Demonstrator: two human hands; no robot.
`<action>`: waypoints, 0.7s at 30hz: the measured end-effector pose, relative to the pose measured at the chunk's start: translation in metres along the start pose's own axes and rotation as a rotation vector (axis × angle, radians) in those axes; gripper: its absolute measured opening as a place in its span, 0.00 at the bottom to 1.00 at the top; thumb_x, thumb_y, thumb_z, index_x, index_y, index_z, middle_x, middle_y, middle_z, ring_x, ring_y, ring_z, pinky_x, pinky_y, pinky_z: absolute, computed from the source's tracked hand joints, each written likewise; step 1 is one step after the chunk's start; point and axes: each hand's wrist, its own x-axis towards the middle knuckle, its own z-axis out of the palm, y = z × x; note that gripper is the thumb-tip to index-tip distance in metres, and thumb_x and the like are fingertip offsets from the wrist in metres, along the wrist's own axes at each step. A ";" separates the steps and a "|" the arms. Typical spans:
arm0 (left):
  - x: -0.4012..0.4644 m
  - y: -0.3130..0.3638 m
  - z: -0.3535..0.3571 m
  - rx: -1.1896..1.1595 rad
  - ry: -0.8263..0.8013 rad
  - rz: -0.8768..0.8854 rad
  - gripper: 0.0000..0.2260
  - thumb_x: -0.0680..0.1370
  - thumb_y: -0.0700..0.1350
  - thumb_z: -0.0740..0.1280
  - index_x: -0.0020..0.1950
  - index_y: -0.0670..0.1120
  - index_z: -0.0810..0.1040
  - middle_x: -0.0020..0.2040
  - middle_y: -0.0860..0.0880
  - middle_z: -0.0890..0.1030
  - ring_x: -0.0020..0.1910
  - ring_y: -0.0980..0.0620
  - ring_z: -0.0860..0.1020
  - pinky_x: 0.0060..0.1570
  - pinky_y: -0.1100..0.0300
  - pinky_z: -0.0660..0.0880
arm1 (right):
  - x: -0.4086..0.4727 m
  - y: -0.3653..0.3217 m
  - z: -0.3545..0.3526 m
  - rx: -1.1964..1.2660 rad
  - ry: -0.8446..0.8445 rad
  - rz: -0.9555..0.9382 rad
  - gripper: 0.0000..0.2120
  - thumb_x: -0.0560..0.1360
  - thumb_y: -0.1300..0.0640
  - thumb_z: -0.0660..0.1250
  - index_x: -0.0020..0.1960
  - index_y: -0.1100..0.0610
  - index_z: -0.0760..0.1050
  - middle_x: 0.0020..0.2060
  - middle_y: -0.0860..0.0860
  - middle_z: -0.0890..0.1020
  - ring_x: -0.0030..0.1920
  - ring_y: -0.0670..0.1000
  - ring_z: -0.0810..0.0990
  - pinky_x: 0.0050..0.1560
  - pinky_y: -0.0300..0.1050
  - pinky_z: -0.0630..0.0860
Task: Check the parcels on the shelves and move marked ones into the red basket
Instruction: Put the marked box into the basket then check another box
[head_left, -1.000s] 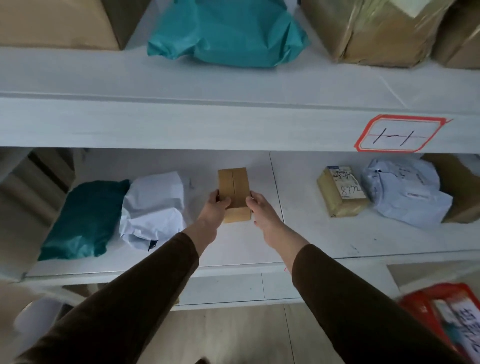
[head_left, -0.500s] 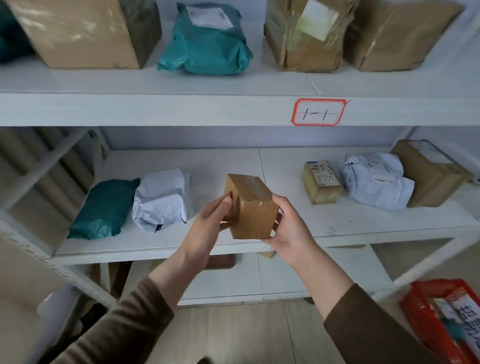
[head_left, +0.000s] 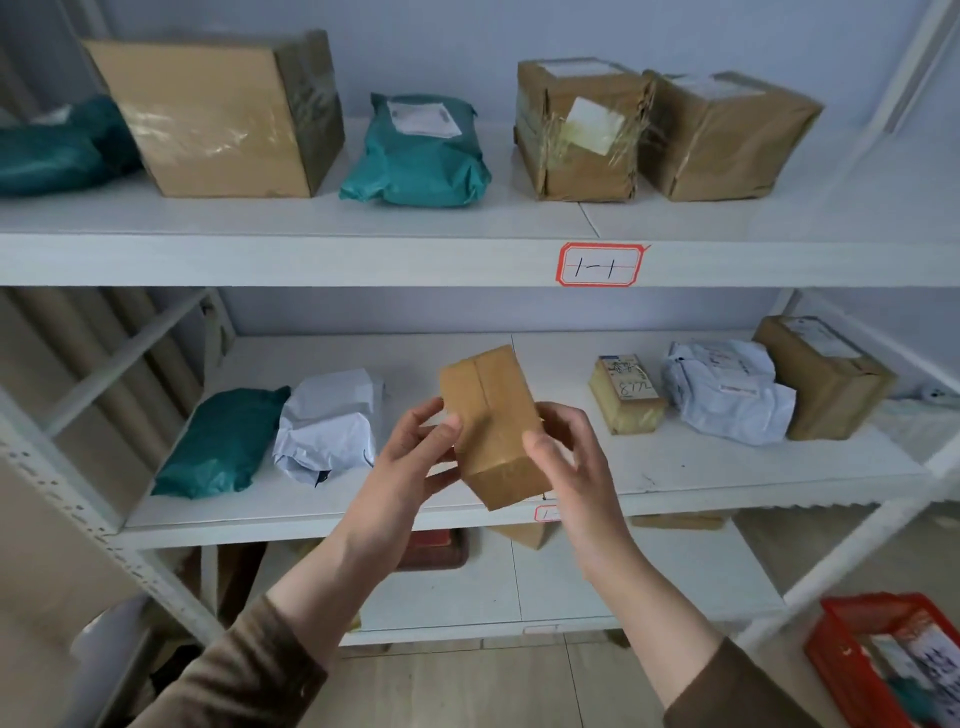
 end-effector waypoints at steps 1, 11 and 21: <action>-0.001 -0.001 0.000 -0.024 -0.018 -0.033 0.26 0.78 0.58 0.72 0.74 0.53 0.73 0.66 0.47 0.83 0.63 0.48 0.83 0.61 0.54 0.80 | -0.002 0.001 0.002 -0.174 -0.007 -0.141 0.22 0.72 0.40 0.70 0.64 0.45 0.76 0.62 0.43 0.80 0.66 0.48 0.77 0.64 0.43 0.74; 0.006 -0.010 -0.004 -0.105 0.016 -0.161 0.33 0.72 0.57 0.77 0.74 0.47 0.72 0.63 0.45 0.86 0.62 0.45 0.84 0.67 0.41 0.78 | -0.007 0.000 0.014 -0.377 -0.110 -0.397 0.42 0.70 0.35 0.74 0.78 0.49 0.66 0.79 0.45 0.65 0.79 0.45 0.62 0.75 0.41 0.67; 0.008 -0.026 -0.017 0.505 -0.066 0.473 0.43 0.70 0.35 0.81 0.74 0.53 0.59 0.69 0.53 0.71 0.72 0.49 0.72 0.74 0.51 0.71 | 0.005 0.020 -0.019 -0.228 -0.316 -0.015 0.31 0.73 0.45 0.76 0.73 0.47 0.71 0.68 0.41 0.79 0.72 0.42 0.74 0.78 0.56 0.67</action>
